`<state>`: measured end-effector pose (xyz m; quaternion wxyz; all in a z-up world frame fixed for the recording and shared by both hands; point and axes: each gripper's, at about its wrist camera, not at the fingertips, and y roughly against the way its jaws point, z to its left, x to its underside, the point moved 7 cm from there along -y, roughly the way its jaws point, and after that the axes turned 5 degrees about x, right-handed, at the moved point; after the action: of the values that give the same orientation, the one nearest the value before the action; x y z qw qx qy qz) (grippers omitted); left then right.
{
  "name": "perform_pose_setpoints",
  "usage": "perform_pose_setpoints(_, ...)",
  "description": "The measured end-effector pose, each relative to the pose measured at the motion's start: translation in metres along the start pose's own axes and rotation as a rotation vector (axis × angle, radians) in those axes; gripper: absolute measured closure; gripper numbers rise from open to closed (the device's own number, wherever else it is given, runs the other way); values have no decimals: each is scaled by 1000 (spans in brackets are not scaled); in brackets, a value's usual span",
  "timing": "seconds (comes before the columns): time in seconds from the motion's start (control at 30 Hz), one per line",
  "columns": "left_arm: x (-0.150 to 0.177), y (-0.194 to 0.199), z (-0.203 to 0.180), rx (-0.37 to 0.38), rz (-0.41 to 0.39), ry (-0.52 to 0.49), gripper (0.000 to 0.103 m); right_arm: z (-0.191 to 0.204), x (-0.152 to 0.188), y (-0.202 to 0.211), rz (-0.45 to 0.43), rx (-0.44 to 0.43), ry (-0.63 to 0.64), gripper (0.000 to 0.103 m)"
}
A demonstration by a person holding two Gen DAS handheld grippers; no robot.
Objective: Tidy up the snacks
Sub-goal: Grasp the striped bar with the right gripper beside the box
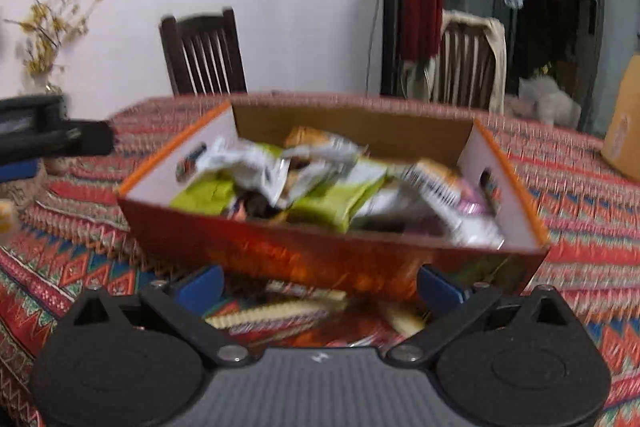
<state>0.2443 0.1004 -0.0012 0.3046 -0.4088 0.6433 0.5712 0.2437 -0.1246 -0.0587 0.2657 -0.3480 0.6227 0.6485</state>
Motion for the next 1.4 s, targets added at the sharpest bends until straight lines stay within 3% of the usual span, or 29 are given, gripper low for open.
perform_pose_setpoints(0.1, 17, 9, 11, 6, 23, 3, 0, 4, 11, -8, 42, 35, -7, 1)
perform_pose_setpoints(0.17, 28, 15, 16, 10, 37, 0, 0, 3, 20, -6, 55, 47, 4, 7)
perform_pose_setpoints(0.6, 71, 31, 16, 58, 104, 4, 0, -37, 51, 34, 22, 87, 61, 11)
perform_pose_setpoints(0.83, 78, 35, 10, 70, 119, 3, 0, -64, 57, 26, 67, 22, -80, 12)
perform_pose_setpoints(1.0, 82, 38, 5, 72, 124, -8, 0, -59, 57, 12, 105, -66, -178, 26)
perform_pose_setpoints(1.13, 83, 40, 7, 64, 128, -3, 0, -49, 54, 13, 111, -118, -179, 49)
perform_pose_setpoints(1.4, 84, 40, 5, 64, 140, -4, 0, -64, 58, 26, 76, -166, -253, 70)
